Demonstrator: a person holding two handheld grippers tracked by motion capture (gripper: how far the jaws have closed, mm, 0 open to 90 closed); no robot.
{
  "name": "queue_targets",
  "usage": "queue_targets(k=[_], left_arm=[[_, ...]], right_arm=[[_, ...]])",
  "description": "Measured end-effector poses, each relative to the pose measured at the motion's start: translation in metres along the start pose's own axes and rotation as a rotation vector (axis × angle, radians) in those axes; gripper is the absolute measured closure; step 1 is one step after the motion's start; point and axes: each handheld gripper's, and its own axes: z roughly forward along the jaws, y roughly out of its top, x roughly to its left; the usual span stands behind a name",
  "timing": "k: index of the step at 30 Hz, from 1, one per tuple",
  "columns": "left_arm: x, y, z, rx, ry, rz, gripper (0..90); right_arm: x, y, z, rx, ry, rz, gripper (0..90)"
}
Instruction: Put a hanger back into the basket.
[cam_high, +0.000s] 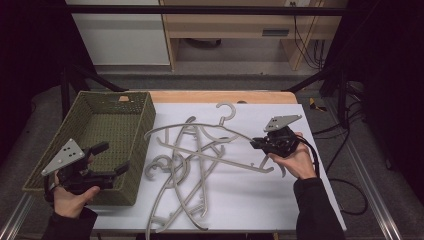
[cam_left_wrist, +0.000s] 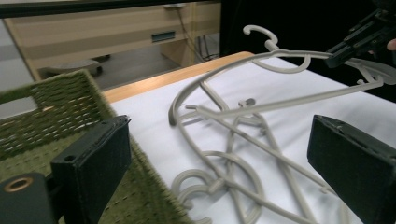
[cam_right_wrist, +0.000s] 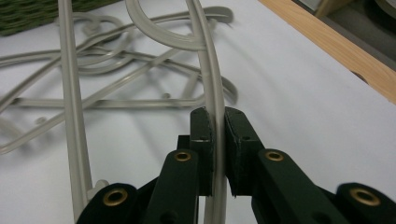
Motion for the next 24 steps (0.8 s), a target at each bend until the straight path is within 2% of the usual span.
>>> queue_targets(k=[1,4,5,6,7,8,12,16,18,19,22,24], left_arm=[[-0.005,0.007,-0.001,0.022,-0.021,0.025,6.0],[-0.012,0.018,-0.001,0.047,-0.044,0.058,6.4],[-0.012,0.018,-0.001,0.047,-0.044,0.058,6.5],[-0.015,0.025,0.0,0.08,-0.064,0.078,6.5],[-0.015,0.025,0.0,0.08,-0.064,0.078,6.7],[-0.019,0.031,0.004,0.134,-0.078,0.11,6.9],[-0.029,0.04,0.014,0.235,-0.106,0.182,8.6],[-0.038,0.044,0.029,0.335,-0.147,0.233,11.3],[-0.043,0.046,0.039,0.41,-0.167,0.271,14.2],[-0.045,0.046,0.044,0.446,-0.168,0.308,15.4],[-0.054,0.046,0.055,0.494,-0.174,0.361,20.3],[-0.06,0.045,0.062,0.509,-0.192,0.377,24.9]], right_arm=[[0.01,0.002,-0.006,-0.007,0.023,-0.036,82.9],[0.023,0.005,-0.012,-0.007,0.062,-0.089,82.9],[0.023,0.005,-0.012,-0.007,0.062,-0.089,82.9],[0.032,0.008,-0.015,-0.009,0.086,-0.129,82.9],[0.035,0.009,-0.016,-0.008,0.093,-0.138,82.8],[0.04,0.011,-0.017,-0.011,0.111,-0.16,82.8],[0.052,0.016,-0.019,-0.006,0.154,-0.206,82.8],[0.062,0.02,-0.02,-0.002,0.185,-0.249,82.8],[0.066,0.021,-0.02,-0.001,0.197,-0.264,82.8],[0.068,0.022,-0.02,-0.003,0.196,-0.273,82.8],[0.071,0.024,-0.02,0.001,0.205,-0.281,82.8],[0.072,0.025,-0.02,-0.001,0.214,-0.29,82.8]])
